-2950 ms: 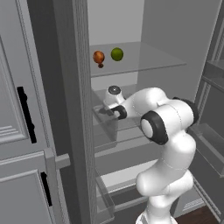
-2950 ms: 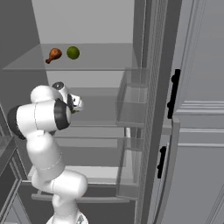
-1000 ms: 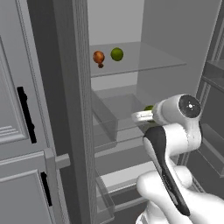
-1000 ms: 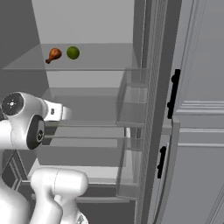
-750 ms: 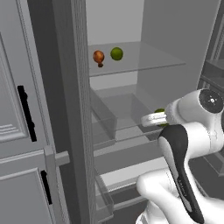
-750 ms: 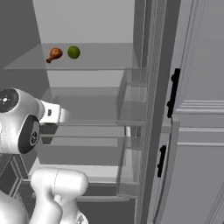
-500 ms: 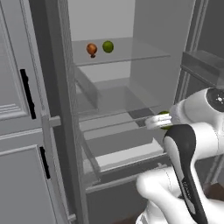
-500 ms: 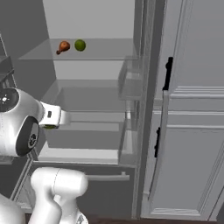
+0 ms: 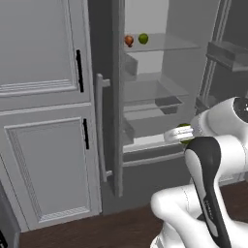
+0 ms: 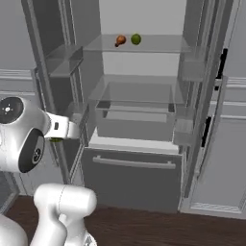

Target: Place one lime and one chicken drumstick in each tupperware on the nearby counter, to pack two identical lunches.

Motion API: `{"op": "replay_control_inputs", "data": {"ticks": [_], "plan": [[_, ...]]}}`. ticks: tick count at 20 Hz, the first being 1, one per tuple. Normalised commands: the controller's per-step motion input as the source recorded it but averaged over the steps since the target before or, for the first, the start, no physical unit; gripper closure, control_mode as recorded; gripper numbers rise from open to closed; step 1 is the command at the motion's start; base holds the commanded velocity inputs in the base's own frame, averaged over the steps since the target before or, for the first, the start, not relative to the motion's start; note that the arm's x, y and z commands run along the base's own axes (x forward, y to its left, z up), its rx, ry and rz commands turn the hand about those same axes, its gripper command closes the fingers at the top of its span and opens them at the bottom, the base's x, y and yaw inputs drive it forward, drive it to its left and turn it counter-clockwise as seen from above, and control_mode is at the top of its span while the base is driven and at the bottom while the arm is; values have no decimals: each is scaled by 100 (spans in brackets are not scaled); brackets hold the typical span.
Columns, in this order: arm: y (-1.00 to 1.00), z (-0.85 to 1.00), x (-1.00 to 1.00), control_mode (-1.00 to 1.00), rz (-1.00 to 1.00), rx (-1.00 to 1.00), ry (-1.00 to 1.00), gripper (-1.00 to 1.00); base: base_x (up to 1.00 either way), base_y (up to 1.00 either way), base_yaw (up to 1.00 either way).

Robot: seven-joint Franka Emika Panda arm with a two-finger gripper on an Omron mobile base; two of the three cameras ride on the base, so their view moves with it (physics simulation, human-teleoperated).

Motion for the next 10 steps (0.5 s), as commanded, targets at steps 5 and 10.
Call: {"op": "replay_control_inputs", "data": {"ticks": [5,10], "plan": [[0,0,0,100,0,0,0,100,-36,100,47],[0,0,0,100,0,0,0,100,25,95,49]]}}
